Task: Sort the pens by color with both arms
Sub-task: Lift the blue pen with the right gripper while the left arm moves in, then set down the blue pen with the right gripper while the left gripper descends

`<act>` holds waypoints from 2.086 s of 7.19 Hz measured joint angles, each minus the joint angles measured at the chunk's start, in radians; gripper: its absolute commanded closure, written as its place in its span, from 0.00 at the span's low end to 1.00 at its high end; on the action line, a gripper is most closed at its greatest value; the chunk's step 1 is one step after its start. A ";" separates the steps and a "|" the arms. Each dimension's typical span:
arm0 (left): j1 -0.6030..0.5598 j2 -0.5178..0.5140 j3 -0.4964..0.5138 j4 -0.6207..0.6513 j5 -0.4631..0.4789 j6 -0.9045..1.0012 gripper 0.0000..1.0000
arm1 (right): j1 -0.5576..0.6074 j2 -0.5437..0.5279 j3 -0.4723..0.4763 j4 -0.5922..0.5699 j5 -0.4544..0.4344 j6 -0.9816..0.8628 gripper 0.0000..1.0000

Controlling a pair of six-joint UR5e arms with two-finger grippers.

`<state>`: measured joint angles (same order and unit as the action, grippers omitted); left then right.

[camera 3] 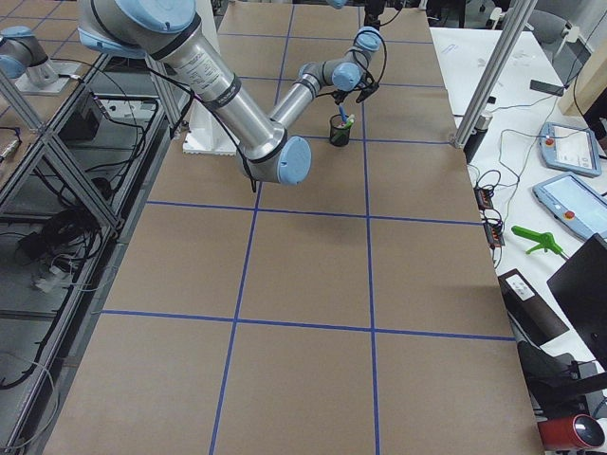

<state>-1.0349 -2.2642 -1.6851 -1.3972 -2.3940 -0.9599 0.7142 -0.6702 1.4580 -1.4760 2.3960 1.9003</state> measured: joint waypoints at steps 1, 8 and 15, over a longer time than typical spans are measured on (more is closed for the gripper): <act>0.009 -0.022 0.002 0.000 0.001 -0.035 0.00 | 0.009 -0.003 0.023 -0.001 0.020 0.022 0.93; 0.109 -0.127 0.016 -0.008 0.056 -0.267 0.00 | 0.194 -0.146 0.321 -0.155 0.058 -0.158 0.93; 0.378 -0.367 0.247 -0.011 0.375 -0.804 0.00 | 0.248 -0.318 0.242 -0.066 -0.233 -1.036 0.94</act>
<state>-0.6574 -2.6309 -1.4376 -1.4079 -2.0194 -1.7636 0.9618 -0.9885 1.7000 -1.5415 2.1633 0.8638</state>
